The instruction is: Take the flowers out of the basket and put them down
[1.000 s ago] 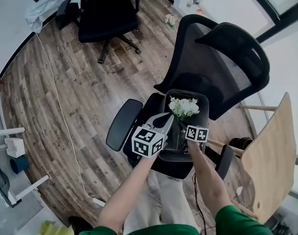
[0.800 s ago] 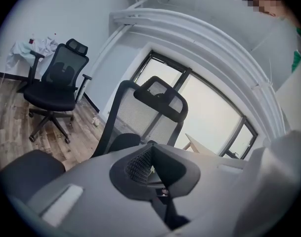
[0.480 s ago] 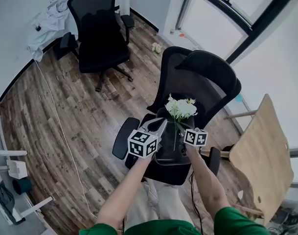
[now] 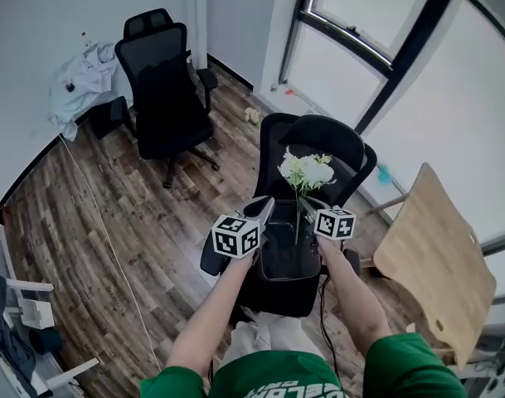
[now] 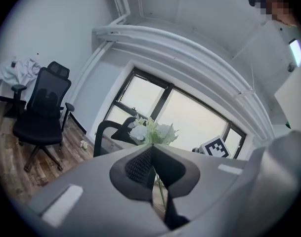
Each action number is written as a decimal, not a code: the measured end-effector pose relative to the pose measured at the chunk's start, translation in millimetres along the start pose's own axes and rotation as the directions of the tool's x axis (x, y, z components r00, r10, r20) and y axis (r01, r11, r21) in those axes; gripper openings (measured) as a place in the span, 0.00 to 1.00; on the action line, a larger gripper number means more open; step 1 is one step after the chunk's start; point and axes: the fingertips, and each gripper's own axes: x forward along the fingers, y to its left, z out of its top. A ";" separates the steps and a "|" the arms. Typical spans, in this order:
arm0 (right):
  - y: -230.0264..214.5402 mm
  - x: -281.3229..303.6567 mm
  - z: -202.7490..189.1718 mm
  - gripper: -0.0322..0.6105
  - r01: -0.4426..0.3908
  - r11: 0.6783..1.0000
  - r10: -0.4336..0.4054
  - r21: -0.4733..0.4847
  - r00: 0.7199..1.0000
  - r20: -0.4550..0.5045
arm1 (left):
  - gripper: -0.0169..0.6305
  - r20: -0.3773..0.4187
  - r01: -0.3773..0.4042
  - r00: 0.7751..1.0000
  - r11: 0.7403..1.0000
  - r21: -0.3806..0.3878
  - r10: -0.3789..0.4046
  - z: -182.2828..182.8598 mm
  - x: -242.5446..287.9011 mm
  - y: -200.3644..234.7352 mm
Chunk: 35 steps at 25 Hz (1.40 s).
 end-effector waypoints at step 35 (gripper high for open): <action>-41.1 -318.3 33.1 0.06 0.327 0.942 -0.332 0.077 0.870 0.365 | 0.06 -0.168 0.492 0.867 0.860 0.138 -0.469 -9.1 79.4 -274.6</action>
